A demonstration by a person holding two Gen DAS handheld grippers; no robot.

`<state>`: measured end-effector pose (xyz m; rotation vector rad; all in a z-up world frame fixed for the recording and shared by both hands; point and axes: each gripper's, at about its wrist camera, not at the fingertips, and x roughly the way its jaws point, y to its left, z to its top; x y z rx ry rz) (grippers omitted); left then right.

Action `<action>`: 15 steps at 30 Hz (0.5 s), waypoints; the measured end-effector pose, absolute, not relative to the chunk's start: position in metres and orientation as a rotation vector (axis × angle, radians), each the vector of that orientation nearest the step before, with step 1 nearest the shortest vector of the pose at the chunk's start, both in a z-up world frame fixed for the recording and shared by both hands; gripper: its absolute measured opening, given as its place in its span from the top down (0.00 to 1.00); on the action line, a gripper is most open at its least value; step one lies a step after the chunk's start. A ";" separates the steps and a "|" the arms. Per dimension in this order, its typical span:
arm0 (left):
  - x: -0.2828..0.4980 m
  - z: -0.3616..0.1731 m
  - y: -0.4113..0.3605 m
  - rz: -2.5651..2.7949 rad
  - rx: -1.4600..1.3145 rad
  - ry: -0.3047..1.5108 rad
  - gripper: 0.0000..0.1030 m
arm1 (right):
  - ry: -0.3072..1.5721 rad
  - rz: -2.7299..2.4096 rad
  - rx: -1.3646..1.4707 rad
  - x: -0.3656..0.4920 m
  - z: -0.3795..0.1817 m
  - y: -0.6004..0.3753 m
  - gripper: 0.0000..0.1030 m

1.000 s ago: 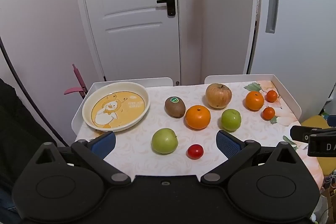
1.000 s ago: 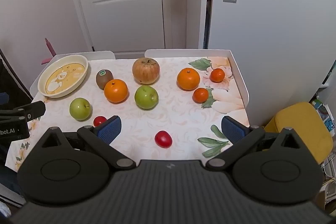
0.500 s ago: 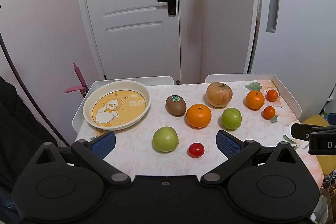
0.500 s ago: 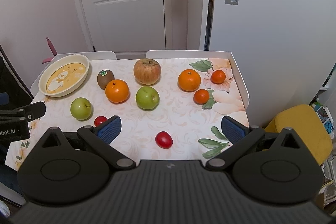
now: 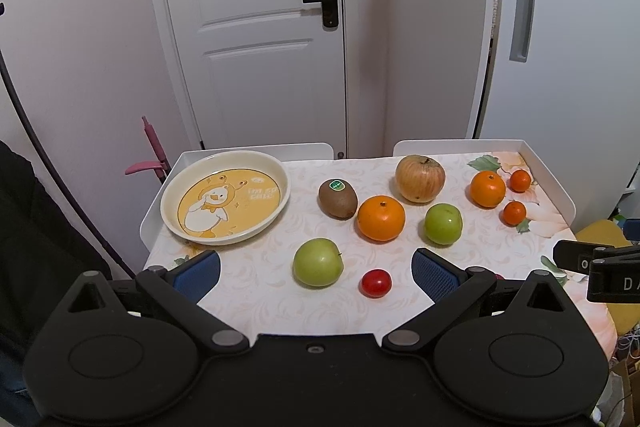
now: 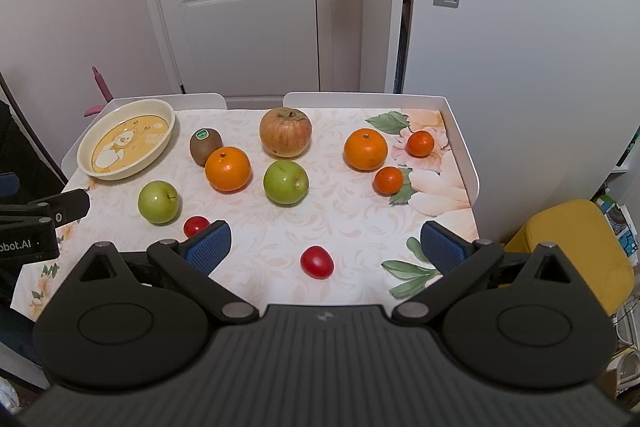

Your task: Organize fruits

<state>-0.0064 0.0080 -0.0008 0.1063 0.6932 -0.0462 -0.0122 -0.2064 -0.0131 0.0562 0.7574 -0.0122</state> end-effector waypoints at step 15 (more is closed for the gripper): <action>-0.005 0.000 0.010 -0.047 0.103 0.696 0.00 | 0.759 -0.013 0.057 -0.011 -0.013 -0.207 0.00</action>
